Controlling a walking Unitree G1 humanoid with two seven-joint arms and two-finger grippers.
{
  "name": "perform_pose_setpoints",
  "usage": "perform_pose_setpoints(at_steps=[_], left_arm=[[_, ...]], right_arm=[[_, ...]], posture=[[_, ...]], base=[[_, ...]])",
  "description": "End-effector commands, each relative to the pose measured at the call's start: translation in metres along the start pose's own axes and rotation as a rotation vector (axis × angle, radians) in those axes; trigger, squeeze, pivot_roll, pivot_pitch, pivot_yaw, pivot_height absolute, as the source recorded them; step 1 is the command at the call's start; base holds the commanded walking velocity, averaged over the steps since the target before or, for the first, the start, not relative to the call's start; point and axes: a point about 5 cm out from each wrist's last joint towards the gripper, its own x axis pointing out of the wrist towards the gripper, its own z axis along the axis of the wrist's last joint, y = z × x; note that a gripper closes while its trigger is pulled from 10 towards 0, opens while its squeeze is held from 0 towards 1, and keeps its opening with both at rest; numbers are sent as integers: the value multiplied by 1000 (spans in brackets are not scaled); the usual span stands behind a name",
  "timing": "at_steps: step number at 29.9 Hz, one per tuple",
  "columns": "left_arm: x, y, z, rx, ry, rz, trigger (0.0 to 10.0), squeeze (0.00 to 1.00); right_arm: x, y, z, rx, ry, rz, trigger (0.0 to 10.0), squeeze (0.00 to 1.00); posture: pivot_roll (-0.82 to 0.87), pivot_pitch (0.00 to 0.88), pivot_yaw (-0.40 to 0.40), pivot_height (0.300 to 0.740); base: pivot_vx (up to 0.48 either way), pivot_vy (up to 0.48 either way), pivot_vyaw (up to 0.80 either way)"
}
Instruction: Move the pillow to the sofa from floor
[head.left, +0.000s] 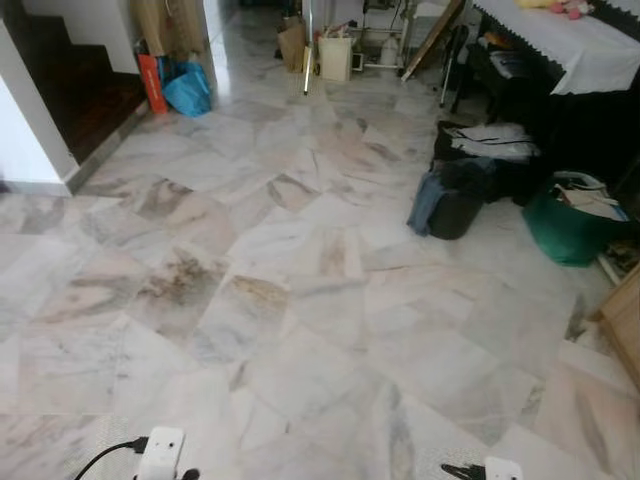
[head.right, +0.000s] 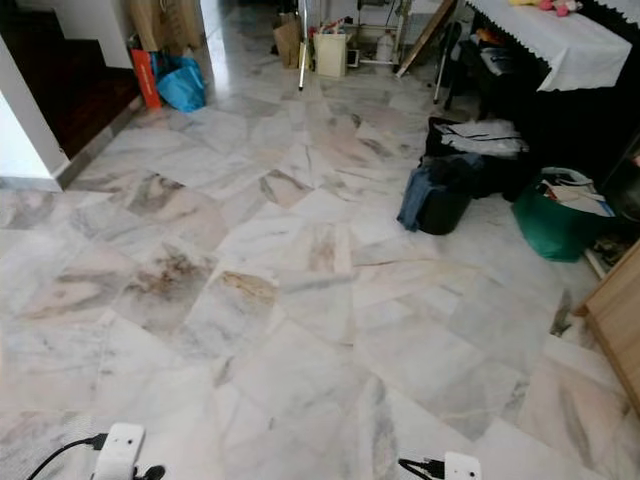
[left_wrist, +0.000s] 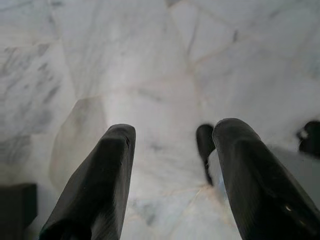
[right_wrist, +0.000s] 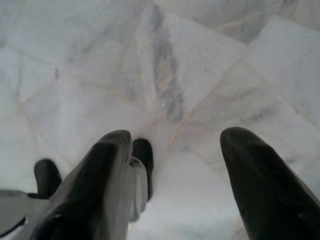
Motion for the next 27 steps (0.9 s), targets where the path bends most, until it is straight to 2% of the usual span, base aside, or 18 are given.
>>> perform_pose_setpoints(at_steps=[1,6,10,15,27], left_arm=[[-4,8,-11,8,38,6,10000,0],[-5,14,-13,1,41,14,10000,0],[-5,14,-13,-7,45,19,10000,0],[-4,10,-14,-29,48,21,10000,0],[1,-17,-8,-23,34,-26,10000,0]], right_arm=[[0,-3,-1,18,13,-19,10000,0],[0,-4,1,34,-4,-8,10000,0],[-1,-6,3,-1,-8,-11,10000,0],[-1,-10,3,-15,-3,-18,10000,0],[-1,-8,0,-16,3,-12,10000,0]], posture=[[41,0,7,740],[38,0,3,740],[45,0,-7,740],[57,0,-20,740],[48,0,-24,740]], base=[[0,0,0],[0,0,0],[0,0,109],[0,0,800],[0,0,800]])
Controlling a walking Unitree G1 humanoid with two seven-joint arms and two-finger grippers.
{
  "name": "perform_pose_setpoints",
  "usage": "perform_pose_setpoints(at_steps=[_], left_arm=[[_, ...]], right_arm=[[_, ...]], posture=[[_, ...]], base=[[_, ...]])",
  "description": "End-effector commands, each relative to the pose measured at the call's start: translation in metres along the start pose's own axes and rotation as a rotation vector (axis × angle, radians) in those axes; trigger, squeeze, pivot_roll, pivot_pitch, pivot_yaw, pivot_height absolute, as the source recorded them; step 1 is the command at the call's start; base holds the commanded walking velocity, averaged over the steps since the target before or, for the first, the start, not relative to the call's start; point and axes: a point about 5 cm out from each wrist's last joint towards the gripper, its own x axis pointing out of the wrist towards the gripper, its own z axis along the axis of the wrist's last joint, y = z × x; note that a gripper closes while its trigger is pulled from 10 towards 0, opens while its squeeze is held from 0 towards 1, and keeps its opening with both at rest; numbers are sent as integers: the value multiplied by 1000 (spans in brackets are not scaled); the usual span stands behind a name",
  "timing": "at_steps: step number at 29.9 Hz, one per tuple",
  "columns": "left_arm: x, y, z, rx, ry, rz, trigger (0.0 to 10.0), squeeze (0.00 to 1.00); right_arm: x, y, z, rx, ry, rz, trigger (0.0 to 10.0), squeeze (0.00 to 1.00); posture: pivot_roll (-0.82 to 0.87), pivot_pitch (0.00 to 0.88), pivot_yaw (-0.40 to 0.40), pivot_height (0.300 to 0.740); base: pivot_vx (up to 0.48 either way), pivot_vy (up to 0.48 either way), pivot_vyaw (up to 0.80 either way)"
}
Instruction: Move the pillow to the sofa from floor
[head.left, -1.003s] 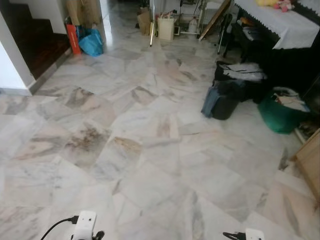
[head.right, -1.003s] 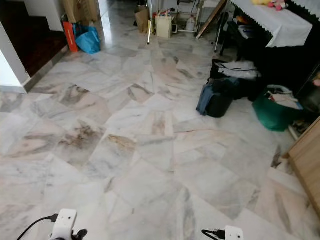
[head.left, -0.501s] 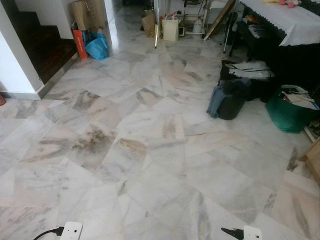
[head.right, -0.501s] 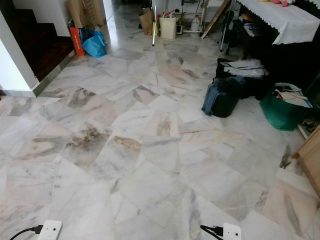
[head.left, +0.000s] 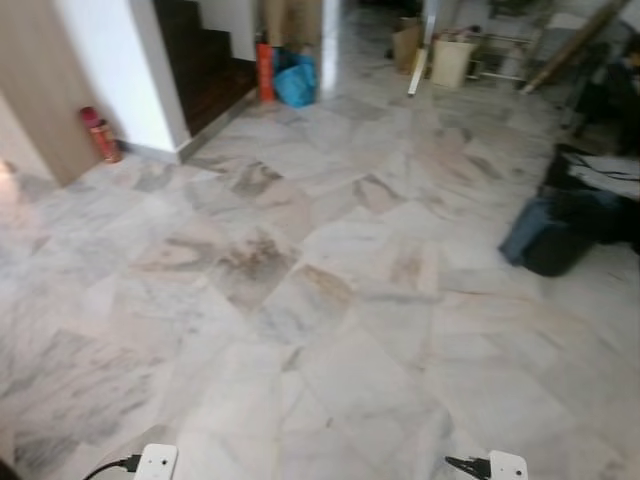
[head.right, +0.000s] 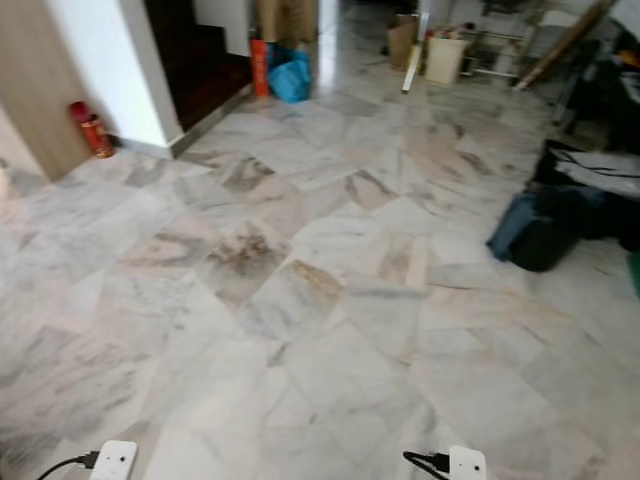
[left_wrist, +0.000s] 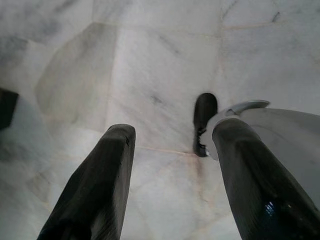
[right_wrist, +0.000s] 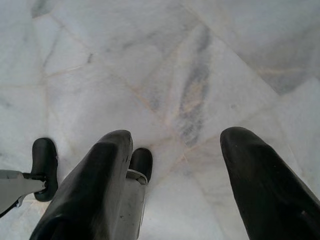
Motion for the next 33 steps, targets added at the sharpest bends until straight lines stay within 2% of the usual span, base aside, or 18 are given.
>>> perform_pose_setpoints(at_steps=[1,7,14,20,33], left_arm=[[1,-4,2,21,8,1,10000,0],[7,-21,19,30,-15,-13,10000,0],[8,-30,23,39,-19,-19,10000,0],[7,-23,19,36,-10,-7,10000,0],[7,-21,17,35,-8,-8,10000,0]], right_arm=[[0,-1,-2,-6,5,0,10000,0],[0,0,-3,-7,7,0,10000,0],[0,1,-4,-9,9,2,10000,0],[0,1,-4,-12,10,4,10000,0],[-1,1,-4,-17,12,7,10000,0]], posture=[[51,0,-25,740],[50,0,-20,740],[54,0,-23,740],[56,0,-25,740],[54,0,-26,740]], base=[[0,0,800],[0,0,800],[0,0,800],[0,0,800],[0,0,800]])
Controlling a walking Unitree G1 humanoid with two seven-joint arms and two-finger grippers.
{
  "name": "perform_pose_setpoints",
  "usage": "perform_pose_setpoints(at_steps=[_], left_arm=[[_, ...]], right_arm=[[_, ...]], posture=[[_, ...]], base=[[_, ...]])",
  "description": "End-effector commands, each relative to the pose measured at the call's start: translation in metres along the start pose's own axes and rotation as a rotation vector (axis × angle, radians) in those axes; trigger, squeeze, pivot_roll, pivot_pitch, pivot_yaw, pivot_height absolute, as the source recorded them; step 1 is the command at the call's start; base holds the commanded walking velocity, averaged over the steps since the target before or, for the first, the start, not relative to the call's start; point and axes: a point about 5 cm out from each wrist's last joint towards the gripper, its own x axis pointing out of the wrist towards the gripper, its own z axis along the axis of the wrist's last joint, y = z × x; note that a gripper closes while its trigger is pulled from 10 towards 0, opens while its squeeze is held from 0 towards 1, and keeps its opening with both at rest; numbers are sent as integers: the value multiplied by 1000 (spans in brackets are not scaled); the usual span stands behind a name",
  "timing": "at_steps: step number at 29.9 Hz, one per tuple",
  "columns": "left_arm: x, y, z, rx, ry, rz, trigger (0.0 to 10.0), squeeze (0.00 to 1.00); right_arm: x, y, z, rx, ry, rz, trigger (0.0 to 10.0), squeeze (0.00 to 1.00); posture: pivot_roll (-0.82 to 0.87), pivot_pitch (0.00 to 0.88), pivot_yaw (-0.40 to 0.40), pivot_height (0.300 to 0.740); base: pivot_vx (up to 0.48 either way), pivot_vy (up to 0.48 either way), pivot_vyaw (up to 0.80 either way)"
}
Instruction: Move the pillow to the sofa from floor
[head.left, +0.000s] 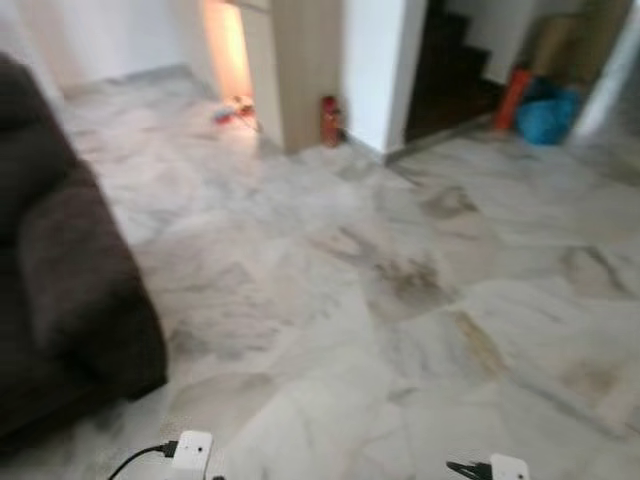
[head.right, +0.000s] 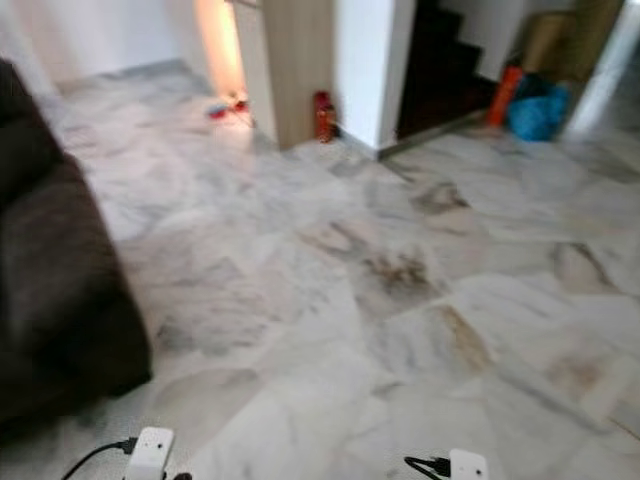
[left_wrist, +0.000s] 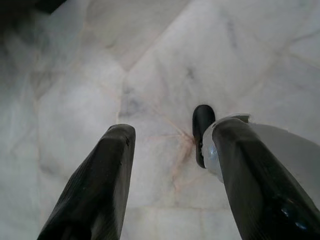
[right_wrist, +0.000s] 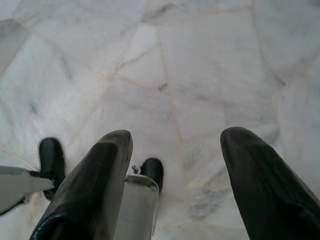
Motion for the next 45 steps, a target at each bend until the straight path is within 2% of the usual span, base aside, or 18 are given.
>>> perform_pose_setpoints(at_steps=[1,31,39,45], left_arm=[[-1,4,-2,10,6,6,10000,0],[-1,7,-4,1,12,21,10000,0],[-2,7,-6,-16,19,25,10000,0],[-2,8,-7,-17,26,27,10000,0]], right_arm=[[1,4,2,0,-3,10,10000,0],[1,4,1,-5,0,12,10000,0],[1,3,1,37,-6,0,10000,0],[1,3,1,43,-8,4,10000,0]], posture=[[53,0,-26,740],[57,0,-31,740],[57,0,-32,740],[57,0,-33,740]], base=[[0,0,800],[0,0,800],[0,0,68],[0,357,0]])
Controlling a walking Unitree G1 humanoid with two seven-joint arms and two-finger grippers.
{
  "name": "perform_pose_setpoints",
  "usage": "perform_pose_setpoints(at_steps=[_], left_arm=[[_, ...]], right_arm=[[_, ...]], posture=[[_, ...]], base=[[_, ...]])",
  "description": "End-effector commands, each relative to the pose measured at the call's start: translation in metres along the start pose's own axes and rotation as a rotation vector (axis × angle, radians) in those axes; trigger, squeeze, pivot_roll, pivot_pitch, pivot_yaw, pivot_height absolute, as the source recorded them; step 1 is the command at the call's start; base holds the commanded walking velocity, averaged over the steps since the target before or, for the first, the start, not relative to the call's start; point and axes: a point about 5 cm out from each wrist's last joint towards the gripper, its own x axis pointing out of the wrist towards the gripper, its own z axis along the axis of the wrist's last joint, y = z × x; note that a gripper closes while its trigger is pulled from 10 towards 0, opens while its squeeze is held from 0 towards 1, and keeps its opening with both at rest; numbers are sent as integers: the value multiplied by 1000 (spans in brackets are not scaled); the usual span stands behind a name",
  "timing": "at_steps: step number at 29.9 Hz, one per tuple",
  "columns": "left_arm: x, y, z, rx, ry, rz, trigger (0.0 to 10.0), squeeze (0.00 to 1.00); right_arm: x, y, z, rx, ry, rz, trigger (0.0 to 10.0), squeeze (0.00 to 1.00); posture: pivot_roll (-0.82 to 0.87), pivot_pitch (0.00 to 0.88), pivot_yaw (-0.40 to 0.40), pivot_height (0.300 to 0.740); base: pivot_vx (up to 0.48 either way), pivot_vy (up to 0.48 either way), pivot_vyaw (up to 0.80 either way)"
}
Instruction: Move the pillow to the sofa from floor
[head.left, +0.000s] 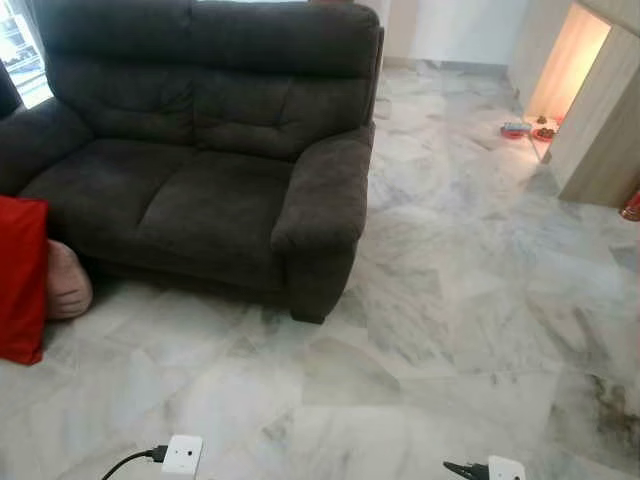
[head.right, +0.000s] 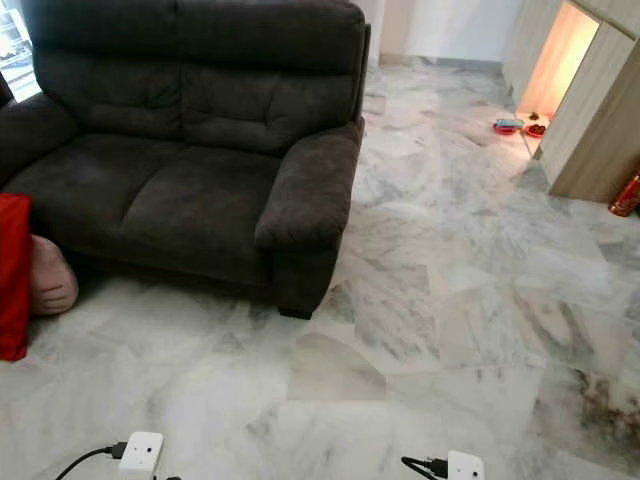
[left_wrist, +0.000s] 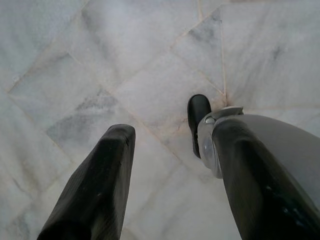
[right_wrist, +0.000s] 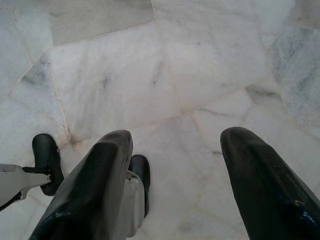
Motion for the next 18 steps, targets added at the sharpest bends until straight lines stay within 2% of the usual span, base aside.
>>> perform_pose_setpoints(at_steps=[1,18], left_arm=[[0,2,0,4,8,6,10000,0],[0,2,-1,2,14,5,10000,0]], right_arm=[[0,0,1,16,-7,0,10000,0],[0,-1,1,10,-1,-4,10000,0]], posture=[[57,0,-33,740],[56,0,-35,740]], base=[[0,409,0],[0,476,0]])
